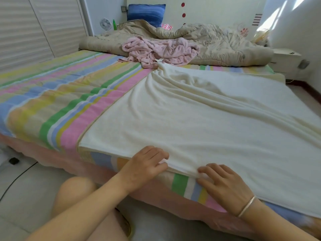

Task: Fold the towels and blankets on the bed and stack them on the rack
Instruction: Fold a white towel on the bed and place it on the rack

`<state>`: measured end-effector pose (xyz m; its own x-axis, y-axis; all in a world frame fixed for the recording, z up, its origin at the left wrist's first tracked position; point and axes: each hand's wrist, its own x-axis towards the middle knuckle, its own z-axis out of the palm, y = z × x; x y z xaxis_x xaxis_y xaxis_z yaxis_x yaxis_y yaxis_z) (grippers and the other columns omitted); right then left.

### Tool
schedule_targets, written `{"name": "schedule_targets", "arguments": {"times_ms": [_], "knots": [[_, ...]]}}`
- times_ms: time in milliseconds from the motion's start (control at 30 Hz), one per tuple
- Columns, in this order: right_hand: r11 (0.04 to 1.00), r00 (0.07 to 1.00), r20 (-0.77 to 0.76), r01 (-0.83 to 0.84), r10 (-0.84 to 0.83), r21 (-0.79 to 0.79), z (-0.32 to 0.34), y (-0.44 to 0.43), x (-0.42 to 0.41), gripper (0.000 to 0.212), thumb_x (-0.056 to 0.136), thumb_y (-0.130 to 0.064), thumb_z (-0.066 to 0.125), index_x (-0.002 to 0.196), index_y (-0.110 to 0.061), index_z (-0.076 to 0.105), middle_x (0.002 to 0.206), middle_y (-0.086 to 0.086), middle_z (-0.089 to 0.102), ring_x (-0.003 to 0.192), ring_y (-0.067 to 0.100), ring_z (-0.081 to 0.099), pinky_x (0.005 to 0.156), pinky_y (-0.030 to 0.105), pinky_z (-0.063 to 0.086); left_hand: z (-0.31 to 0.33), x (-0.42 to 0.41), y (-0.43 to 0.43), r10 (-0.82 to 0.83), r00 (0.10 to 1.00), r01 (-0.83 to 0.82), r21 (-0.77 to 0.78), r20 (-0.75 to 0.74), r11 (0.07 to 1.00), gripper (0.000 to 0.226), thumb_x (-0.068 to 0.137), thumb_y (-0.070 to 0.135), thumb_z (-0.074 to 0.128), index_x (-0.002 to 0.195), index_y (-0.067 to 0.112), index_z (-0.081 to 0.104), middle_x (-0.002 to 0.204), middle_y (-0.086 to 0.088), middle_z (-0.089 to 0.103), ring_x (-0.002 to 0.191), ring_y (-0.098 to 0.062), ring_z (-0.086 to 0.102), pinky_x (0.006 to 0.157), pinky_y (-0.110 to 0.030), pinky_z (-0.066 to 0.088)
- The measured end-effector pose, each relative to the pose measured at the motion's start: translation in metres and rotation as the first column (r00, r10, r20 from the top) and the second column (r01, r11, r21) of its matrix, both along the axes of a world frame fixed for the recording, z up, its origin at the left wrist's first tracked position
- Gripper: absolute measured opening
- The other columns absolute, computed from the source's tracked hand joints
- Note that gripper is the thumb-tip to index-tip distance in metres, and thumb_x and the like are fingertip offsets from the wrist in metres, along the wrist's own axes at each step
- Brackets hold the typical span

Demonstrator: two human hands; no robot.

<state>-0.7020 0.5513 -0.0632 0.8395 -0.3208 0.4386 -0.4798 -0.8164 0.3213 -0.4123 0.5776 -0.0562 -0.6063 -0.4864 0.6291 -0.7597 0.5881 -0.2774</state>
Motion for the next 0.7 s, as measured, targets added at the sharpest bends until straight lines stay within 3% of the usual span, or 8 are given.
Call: {"name": "schedule_targets", "arguments": {"times_ms": [133,267,367,467,567,700], "knots": [[0.999,0.995,0.085,0.044,-0.043,-0.006,0.005,0.001,-0.021,0.022,0.087,-0.009,0.052,0.094,-0.015,0.072,0.102,0.005,0.067,0.079,0.025,0.066,0.056,0.032,0.051,-0.001,-0.004,0.004,0.02,0.999,-0.019,0.032,-0.027,0.999,0.014,0.085,0.0,0.061,0.089,0.011,0.069,0.096,-0.005,0.064,0.088,-0.023,0.059,0.077,-0.034,0.048],[0.997,0.992,0.11,0.064,-0.06,-0.036,0.006,0.004,-0.026,0.035,0.097,-0.011,0.039,0.096,-0.014,0.075,0.101,0.002,0.071,0.078,0.021,0.069,0.049,0.027,0.05,-0.002,-0.005,0.008,0.035,0.998,-0.038,0.072,0.046,0.997,0.009,0.086,0.015,0.066,0.095,0.015,0.069,0.1,-0.001,0.064,0.09,-0.021,0.059,0.071,-0.032,0.047],[0.991,0.989,0.102,0.117,-0.111,-0.059,0.005,0.006,-0.026,0.017,0.088,-0.017,0.059,0.095,-0.015,0.074,0.101,0.002,0.07,0.08,0.023,0.068,0.051,0.031,0.05,-0.005,-0.004,0.007,0.075,0.992,-0.079,0.04,0.101,0.996,0.01,0.088,0.024,0.066,0.095,0.017,0.069,0.109,-0.002,0.065,0.098,-0.021,0.059,0.074,-0.034,0.048],[0.98,0.982,0.08,0.179,-0.173,-0.085,0.0,0.009,-0.03,0.015,0.076,-0.011,0.073,0.091,-0.014,0.071,0.101,0.005,0.066,0.08,0.027,0.064,0.054,0.035,0.048,-0.008,-0.008,0.005,0.103,0.986,-0.101,-0.019,0.129,0.995,0.003,0.086,0.013,0.066,0.086,0.016,0.066,0.114,-0.006,0.064,0.101,-0.024,0.059,0.075,-0.036,0.048],[0.98,0.983,0.075,0.173,-0.167,-0.097,-0.001,0.011,-0.033,0.013,0.073,-0.004,0.074,0.08,-0.012,0.068,0.096,0.007,0.065,0.073,0.027,0.061,0.052,0.035,0.045,-0.007,-0.013,0.003,0.061,0.99,-0.055,-0.052,0.127,0.997,0.015,0.083,0.0,0.063,0.077,0.013,0.061,0.108,-0.007,0.062,0.095,-0.025,0.059,0.073,-0.037,0.047],[0.993,0.989,0.109,0.107,-0.101,-0.044,0.003,0.02,-0.034,0.01,0.073,-0.005,0.072,0.078,-0.012,0.068,0.09,0.004,0.066,0.066,0.024,0.059,0.049,0.033,0.045,0.002,-0.008,0.008,-0.043,0.987,0.03,0.088,0.155,0.996,0.012,0.082,0.002,0.065,0.077,0.012,0.061,0.09,-0.004,0.062,0.073,-0.021,0.054,0.064,-0.033,0.044]]}}
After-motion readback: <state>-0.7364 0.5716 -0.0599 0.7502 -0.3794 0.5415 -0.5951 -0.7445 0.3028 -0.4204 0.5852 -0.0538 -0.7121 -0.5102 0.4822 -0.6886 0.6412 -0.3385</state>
